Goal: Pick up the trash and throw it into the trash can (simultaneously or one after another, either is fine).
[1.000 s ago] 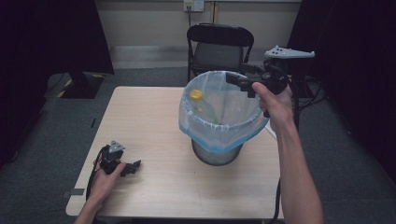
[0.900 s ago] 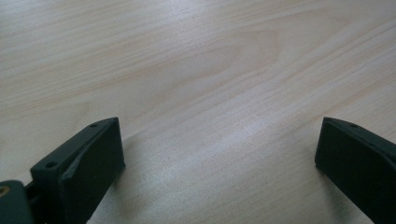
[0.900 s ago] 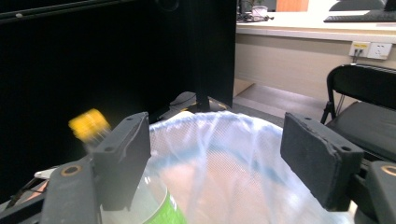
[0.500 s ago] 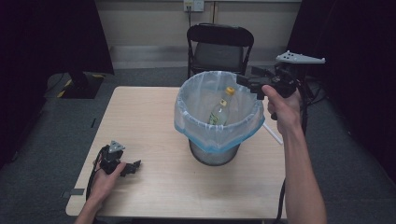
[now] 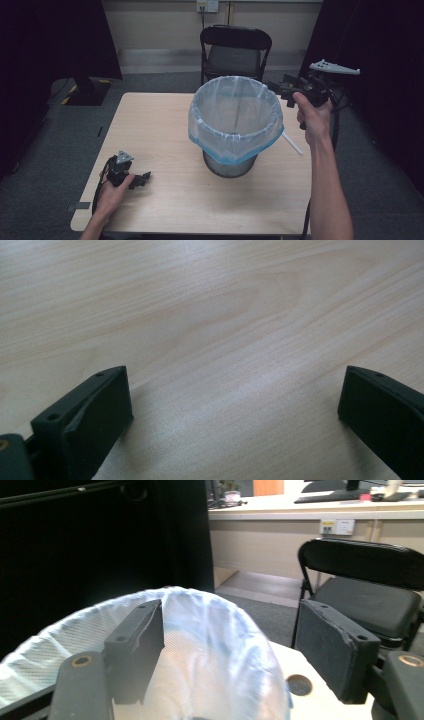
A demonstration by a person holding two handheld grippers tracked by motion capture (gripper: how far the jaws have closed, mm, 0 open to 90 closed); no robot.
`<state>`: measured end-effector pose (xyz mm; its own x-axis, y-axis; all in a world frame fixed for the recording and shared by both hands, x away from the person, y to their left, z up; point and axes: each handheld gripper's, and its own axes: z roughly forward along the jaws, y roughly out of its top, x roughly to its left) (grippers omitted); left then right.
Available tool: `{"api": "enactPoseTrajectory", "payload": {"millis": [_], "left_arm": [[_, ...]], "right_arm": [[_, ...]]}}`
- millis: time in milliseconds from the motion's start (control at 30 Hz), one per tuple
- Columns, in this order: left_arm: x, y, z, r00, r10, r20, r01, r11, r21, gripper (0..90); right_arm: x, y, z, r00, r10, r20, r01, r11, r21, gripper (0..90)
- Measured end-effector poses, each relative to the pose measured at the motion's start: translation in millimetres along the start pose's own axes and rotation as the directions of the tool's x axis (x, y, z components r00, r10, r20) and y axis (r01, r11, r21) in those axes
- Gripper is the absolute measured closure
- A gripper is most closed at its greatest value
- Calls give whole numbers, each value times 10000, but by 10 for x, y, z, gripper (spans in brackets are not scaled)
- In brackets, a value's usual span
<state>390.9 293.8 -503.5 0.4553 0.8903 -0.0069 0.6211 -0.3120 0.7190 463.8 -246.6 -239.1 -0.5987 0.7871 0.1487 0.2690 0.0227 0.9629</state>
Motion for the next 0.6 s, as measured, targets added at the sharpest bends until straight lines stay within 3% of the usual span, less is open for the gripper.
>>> {"api": "enactPoseTrajectory", "payload": {"millis": [367, 600], "left_arm": [[0, 0, 0, 10000, -6, -1, 6, 10000, -6, 2], [0, 0, 1, 10000, -8, -2, 8, 10000, -6, 2]], "right_arm": [[-225, -119, -111, 9983, 375, 457, -377, 9993, 47, 256], [-373, -324, -159, 9934, 834, 793, -839, 9965, 31, 254]]}}
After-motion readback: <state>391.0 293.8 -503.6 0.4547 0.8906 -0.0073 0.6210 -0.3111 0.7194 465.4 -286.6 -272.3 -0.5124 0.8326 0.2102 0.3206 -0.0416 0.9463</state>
